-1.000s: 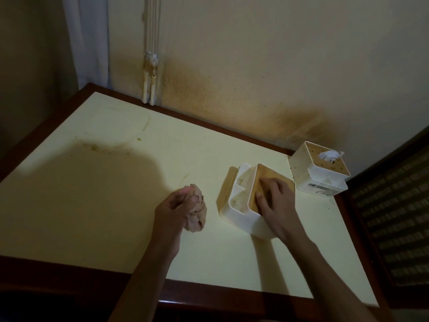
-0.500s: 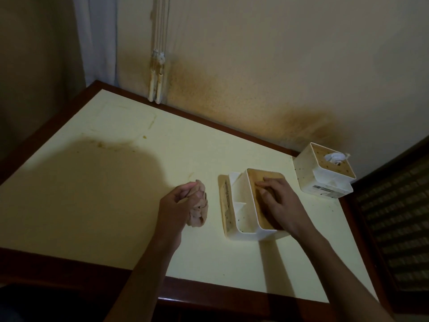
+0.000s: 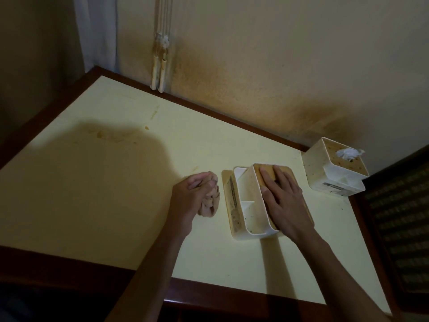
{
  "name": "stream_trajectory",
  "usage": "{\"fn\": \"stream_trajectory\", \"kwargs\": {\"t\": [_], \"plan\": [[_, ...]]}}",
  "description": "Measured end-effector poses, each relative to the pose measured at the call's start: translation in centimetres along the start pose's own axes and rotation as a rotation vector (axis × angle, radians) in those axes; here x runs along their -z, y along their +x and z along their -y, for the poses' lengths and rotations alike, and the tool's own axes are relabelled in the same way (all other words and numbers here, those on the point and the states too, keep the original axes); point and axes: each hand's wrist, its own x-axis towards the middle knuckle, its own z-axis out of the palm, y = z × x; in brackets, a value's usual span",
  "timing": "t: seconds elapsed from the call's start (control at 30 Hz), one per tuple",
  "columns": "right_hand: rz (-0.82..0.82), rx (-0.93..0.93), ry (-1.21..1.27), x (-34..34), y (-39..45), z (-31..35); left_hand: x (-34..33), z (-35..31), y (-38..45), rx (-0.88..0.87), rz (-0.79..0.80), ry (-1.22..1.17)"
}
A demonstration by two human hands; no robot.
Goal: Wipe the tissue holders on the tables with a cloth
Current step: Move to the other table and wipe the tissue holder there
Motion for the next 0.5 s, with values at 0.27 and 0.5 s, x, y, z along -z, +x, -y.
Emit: {"fn": "stream_trajectory", "kwargs": {"t": [0.27,0.5], "plan": [[0.002,-0.075,0.1,0.9,-0.3,1.2,-3.1,-1.5,3.2,-0.151,0.039,0.234],[-0.005,-0.047,0.065,0.4,-0.3,0.5,-5.8,-1.0,1.0,-0.204,-0.028,0.322]]}}
